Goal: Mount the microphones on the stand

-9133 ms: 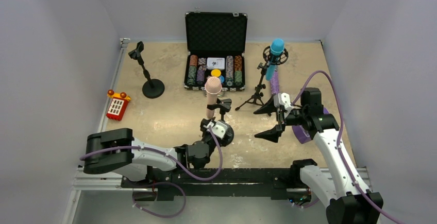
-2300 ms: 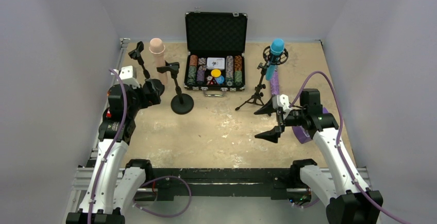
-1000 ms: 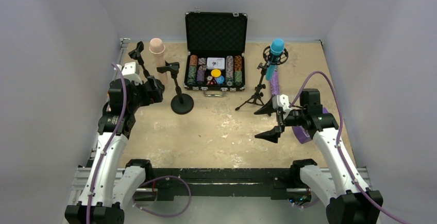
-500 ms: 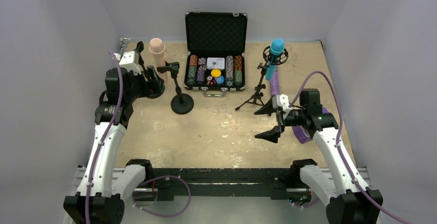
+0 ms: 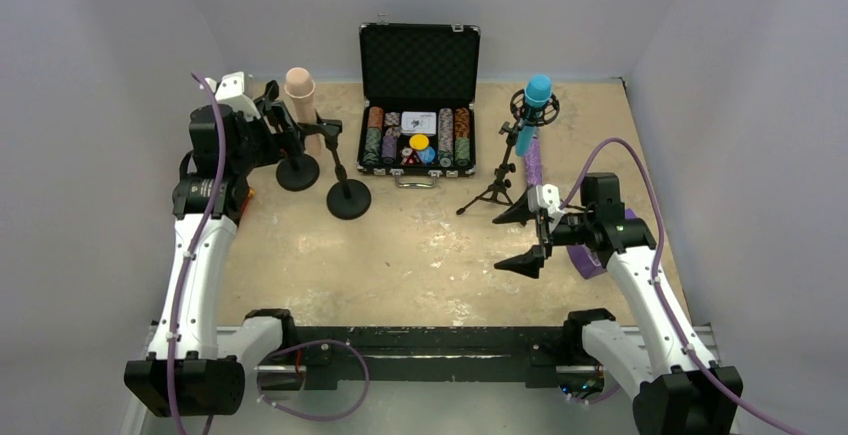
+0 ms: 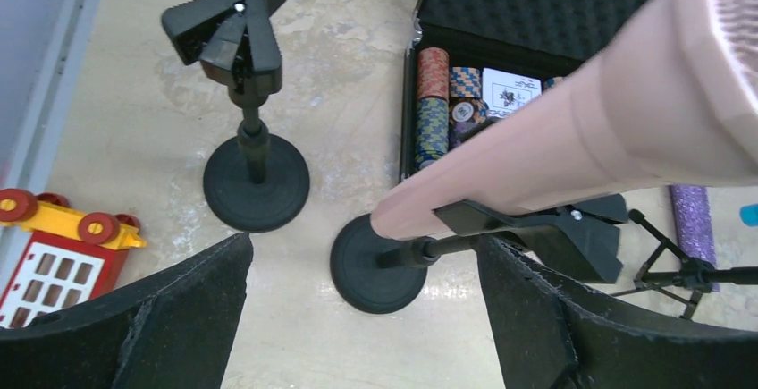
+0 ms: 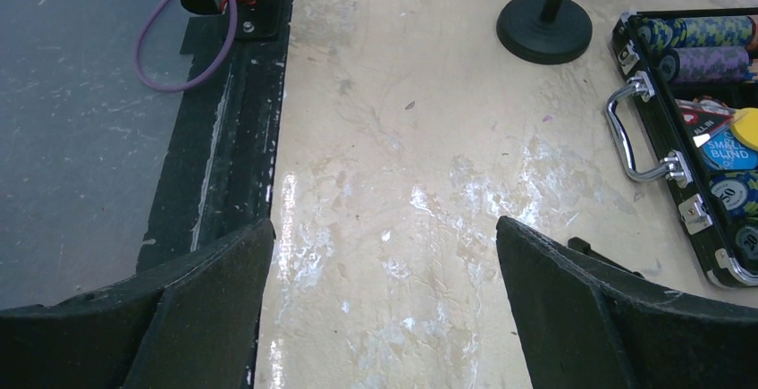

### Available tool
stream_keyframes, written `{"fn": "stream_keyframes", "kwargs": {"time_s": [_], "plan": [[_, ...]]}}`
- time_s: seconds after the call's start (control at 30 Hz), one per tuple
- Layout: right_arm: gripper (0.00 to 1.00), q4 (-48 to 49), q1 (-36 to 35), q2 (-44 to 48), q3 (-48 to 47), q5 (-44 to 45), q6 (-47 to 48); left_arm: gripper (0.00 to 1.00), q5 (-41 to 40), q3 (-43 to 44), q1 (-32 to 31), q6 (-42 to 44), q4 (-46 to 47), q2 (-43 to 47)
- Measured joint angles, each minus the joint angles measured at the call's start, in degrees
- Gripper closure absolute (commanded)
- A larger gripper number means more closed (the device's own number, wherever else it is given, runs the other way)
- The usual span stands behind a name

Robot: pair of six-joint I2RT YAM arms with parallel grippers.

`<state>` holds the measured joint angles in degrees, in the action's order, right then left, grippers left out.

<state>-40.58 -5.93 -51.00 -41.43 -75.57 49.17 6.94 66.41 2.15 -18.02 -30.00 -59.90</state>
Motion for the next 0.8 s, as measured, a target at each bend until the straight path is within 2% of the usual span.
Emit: {"fn": "stream_keyframes", "kwargs": {"time_s": [0.17, 0.3, 0.43, 0.53, 0.63, 0.8], "plan": [[0.01, -0.61, 0.0, -0.04, 0.0, 0.02, 0.46, 0.06, -2.69, -0.04, 0.04, 1.16, -0.83, 2.1], [0.01, -0.87, 0.0, -0.04, 0.0, 0.02, 0.72, 0.01, -4.28, -2.73, 0.04, 2.75, -0.09, 6.47], [0.01, -1.01, 0.0, -0.2, 0.0, -0.02, 0.85, 0.04, -7.21, -4.52, 1.27, 3.89, 0.15, 8.11], [0.01, -1.09, 0.0, -0.63, 0.0, -0.02, 0.85, 0.05, -6.91, -3.93, 4.74, 3.65, 1.7, 4.92], [0.01, -1.18, 0.0, -0.59, 0.0, 0.0, 0.85, 0.11, -5.38, -2.8, 7.23, 3.08, 3.8, -0.57], [0.01, -1.18, 0.0, -0.35, 0.0, 0.0, 0.85, 0.16, -1.46, -2.58, 8.35, 2.23, 8.76, -8.59]]}}
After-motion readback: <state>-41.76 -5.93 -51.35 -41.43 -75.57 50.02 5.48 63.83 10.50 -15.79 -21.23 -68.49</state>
